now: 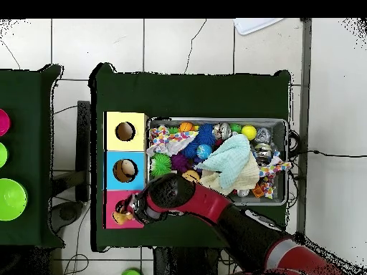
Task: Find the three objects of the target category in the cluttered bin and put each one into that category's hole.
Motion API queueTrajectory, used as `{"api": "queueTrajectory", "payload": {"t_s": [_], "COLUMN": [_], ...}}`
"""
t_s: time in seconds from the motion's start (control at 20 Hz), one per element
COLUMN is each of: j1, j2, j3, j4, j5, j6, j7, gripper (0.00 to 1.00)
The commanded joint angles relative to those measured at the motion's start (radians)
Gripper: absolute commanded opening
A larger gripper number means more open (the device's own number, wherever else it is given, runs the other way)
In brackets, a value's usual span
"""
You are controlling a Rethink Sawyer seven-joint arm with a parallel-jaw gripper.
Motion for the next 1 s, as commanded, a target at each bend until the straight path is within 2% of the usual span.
{"api": "queueTrajectory", "payload": {"t_s": [0.05, 0.2, 0.25, 0.35, 0.7, 1.0], "j1": [-0.045, -0.057, -0.058, -0.072, -0.084, -0.09], "j2": [0.027, 0.036, 0.038, 0.04, -0.005, -0.018], "j3": [0.011, 0.028, 0.032, 0.056, 0.073, 0.094], "j4": [-0.123, -0.115, -0.12, -0.103, -0.078, -0.055], "j5": [0.004, 0.016, -0.001, 0.021, 0.034, 0.05], "j6": [-0.008, -0.019, -0.056, -0.066, -0.035, -0.053], "j7": [0.021, 0.016, 0.002, 0.012, 0.04, 0.057], "gripper": [1.0, 1.0, 1.0, 1.0, 1.0, 1.0]}}
